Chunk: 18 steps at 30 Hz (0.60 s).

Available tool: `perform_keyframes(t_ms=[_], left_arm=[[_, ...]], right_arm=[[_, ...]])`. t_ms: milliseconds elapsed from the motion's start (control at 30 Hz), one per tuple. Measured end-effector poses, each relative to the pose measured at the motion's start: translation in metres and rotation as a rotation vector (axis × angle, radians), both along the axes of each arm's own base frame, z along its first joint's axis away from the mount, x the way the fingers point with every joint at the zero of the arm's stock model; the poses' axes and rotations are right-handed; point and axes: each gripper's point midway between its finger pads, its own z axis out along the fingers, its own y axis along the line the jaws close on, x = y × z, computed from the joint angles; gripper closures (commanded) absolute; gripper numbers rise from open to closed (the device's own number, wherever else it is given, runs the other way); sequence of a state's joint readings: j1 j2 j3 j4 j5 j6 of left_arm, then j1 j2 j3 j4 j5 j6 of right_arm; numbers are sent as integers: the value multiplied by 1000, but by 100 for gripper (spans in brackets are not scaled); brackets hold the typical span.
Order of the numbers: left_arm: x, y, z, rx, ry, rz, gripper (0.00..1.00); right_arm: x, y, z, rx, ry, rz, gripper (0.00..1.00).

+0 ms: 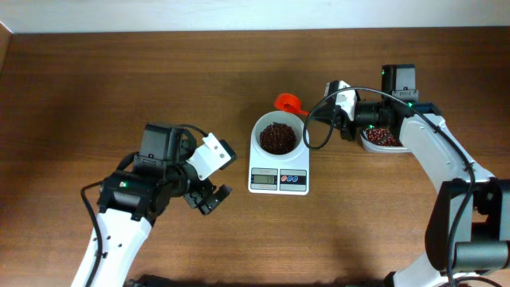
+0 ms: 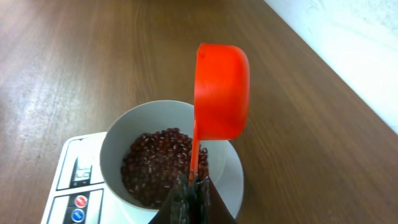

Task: Scoop and weigh 50g on scale
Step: 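Tilt the red scoop to pour beans into the white bowl, then move the red scoop back into the bean tub with the right gripper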

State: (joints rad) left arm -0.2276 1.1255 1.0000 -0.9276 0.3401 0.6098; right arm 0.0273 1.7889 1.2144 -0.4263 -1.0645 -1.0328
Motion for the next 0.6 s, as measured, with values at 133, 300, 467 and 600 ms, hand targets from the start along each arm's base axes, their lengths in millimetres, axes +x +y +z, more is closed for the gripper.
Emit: perform_keyframes(t_ms=[133,300,467,600], left_arm=[[0,0,0,0,0,0,1],[0,0,0,0,0,0,1],[0,0,0,0,0,0,1],[0,0,0,0,0,0,1]], right_arm=[[-6,5,8,57,8,36,96],[-8,6,10,70,8,44,96],[-4,2,3,25,14,16,96],[-1,1,2,15,0,10,96]])
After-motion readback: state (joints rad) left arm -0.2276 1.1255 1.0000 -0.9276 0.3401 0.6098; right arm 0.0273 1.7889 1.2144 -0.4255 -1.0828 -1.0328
